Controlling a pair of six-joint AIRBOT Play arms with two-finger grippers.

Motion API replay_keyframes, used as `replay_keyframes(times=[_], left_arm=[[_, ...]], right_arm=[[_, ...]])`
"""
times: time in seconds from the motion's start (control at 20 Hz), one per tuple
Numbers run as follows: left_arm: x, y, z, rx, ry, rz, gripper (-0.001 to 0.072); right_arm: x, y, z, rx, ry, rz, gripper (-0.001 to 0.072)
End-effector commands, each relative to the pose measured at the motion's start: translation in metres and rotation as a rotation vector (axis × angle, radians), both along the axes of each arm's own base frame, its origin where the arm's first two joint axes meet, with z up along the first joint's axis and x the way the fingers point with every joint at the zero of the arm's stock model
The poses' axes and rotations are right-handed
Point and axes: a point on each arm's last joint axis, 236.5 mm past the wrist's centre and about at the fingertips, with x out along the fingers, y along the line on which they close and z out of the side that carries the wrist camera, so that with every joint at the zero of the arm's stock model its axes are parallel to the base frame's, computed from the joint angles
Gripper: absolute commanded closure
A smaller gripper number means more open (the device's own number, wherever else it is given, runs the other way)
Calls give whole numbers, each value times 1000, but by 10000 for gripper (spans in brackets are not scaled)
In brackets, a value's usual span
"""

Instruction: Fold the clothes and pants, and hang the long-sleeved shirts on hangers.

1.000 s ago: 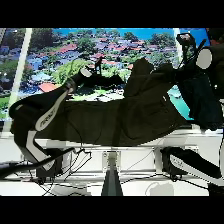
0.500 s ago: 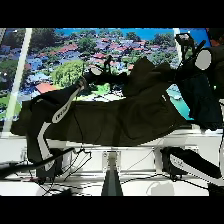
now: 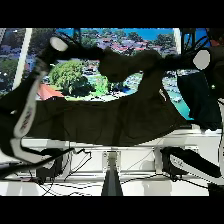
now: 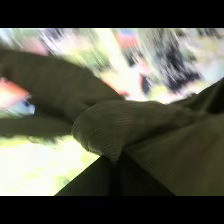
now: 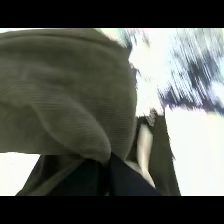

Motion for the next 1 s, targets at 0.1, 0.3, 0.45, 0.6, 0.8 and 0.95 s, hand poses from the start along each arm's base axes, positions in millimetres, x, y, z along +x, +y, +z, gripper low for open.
replay_keyframes(times=[0.1, 0.3, 0.45, 0.6, 0.8, 0.95], left_arm=[[-23, 112, 94, 335, -255, 112, 518], [-35, 160, 98, 487, -243, 159, 156], [-43, 196, 83, 538, -150, 223, 255], [-61, 237, 65, 551, -12, 283, 298], [-78, 301, 54, 533, 101, 409, 298], [-91, 328, 40, 448, 193, 467, 297]], right_arm=[[41, 30, 3, 144, -120, 7, 34], [49, -9, -14, 8, -100, -30, 34], [48, -69, -37, -20, -24, -147, 68], [13, -146, -93, -38, 223, -268, 122], [-60, -128, -153, 334, 611, -68, 161], [-48, -110, -157, 575, 584, -6, 156]])
